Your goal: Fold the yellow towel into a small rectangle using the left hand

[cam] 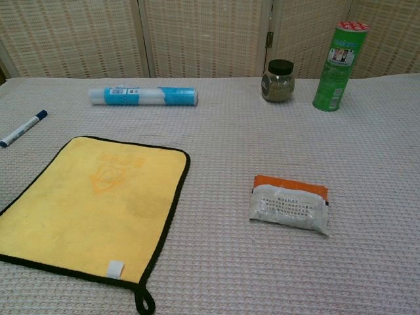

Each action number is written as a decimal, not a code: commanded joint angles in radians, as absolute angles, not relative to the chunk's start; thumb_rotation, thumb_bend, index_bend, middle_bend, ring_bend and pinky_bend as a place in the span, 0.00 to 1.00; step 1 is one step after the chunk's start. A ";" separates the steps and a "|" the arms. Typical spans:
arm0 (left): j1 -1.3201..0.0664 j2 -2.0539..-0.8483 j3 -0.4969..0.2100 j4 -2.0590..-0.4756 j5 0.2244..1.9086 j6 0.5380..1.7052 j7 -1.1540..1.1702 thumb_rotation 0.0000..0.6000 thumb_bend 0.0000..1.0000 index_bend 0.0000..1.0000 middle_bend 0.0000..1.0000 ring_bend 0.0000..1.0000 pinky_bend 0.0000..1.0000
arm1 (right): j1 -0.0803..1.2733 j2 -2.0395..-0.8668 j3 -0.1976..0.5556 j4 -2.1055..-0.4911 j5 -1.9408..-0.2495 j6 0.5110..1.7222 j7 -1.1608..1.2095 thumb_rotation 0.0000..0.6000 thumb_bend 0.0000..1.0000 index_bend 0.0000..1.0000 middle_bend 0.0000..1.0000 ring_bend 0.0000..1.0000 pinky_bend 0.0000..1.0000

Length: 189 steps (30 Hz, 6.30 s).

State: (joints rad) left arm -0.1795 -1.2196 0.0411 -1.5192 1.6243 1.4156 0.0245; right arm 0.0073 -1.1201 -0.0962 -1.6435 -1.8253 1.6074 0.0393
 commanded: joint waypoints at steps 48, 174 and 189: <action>-0.825 -1.636 -0.257 -1.078 1.243 0.773 -0.049 1.00 0.38 0.42 1.00 1.00 1.00 | 0.033 -1.086 -0.035 -1.624 -1.634 1.518 0.179 1.00 0.21 0.00 0.00 0.00 0.00; -0.316 -1.588 0.179 -1.297 1.696 1.403 0.058 1.00 0.47 0.69 1.00 1.00 1.00 | -0.026 -1.096 -0.109 -1.649 -1.834 1.643 0.126 1.00 0.21 0.00 0.00 0.00 0.00; -0.297 -1.560 0.194 -1.285 1.720 1.378 0.029 1.00 0.47 0.38 1.00 1.00 1.00 | -0.022 -1.102 -0.107 -1.651 -1.824 1.630 0.116 1.00 0.21 0.00 0.00 0.00 0.00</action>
State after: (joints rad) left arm -0.2984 -1.5666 0.1904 -1.2780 1.7157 1.3796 0.0252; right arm -0.0225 -1.1021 -0.1074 -1.6514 -1.8244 1.6297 0.1154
